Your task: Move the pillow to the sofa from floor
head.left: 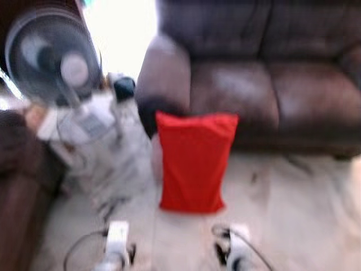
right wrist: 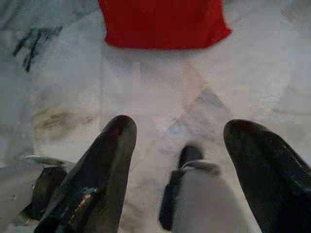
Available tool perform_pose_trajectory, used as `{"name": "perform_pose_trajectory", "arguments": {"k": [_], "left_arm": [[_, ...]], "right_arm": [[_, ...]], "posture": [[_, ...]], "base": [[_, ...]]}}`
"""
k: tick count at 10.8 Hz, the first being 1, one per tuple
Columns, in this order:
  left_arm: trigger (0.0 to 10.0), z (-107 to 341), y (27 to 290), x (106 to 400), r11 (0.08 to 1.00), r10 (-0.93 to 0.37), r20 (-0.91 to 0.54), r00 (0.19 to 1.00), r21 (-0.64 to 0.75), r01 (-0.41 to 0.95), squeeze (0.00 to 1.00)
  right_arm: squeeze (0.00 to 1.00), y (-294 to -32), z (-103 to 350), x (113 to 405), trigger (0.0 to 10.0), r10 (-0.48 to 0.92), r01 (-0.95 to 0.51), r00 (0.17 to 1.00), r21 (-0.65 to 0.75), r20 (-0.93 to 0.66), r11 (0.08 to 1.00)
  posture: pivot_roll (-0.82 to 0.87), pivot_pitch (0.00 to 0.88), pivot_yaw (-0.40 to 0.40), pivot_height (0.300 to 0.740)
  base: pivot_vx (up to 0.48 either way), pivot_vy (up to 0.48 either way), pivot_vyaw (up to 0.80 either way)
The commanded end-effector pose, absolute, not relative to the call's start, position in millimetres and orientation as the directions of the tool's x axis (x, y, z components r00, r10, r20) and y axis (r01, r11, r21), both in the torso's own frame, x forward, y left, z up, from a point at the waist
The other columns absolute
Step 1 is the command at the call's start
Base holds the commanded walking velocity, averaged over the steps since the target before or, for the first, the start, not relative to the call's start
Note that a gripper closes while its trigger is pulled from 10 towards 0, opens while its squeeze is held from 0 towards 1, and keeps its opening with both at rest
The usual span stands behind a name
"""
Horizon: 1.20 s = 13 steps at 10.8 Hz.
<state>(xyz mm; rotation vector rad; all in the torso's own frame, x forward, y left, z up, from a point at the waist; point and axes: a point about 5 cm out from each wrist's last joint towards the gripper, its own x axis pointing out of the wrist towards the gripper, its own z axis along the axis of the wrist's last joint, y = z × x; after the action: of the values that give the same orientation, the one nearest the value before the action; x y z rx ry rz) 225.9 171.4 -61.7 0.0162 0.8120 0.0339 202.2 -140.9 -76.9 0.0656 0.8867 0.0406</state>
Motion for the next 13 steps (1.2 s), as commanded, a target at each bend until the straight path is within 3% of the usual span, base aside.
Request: {"name": "perform_pose_trajectory", "arguments": {"k": [1, 2, 13], "left_arm": [[10.0, -69.4, 165.9, 214.8, 1.000, 0.027, -0.758, 0.651, 0.015, -0.025, 0.00], [10.0, -69.3, 166.1, 214.9, 1.000, 0.028, -0.758, 0.651, 0.015, -0.025, 0.00], [10.0, -69.2, 165.4, 215.2, 0.999, 0.029, -0.758, 0.651, 0.013, -0.029, 0.00]], "right_arm": [[0.00, -148.4, -81.8, 193.2, 10.0, 0.040, 0.012, 0.607, 0.060, -0.794, 0.998], [0.00, -148.0, -81.9, 192.9, 10.0, 0.040, 0.022, 0.606, 0.067, -0.794, 0.998], [0.00, -148.8, -81.0, 194.4, 10.0, 0.043, 0.004, 0.613, 0.057, -0.789, 0.998]], "posture": [[0.12, 0.170, 0.023, 0.740], [0.12, 0.172, 0.025, 0.740], [0.12, 0.179, 0.019, 0.740]], "base": [[0.255, 0.000, 0.00], [0.251, 0.000, -0.76], [0.247, 0.000, 0.00]]}}
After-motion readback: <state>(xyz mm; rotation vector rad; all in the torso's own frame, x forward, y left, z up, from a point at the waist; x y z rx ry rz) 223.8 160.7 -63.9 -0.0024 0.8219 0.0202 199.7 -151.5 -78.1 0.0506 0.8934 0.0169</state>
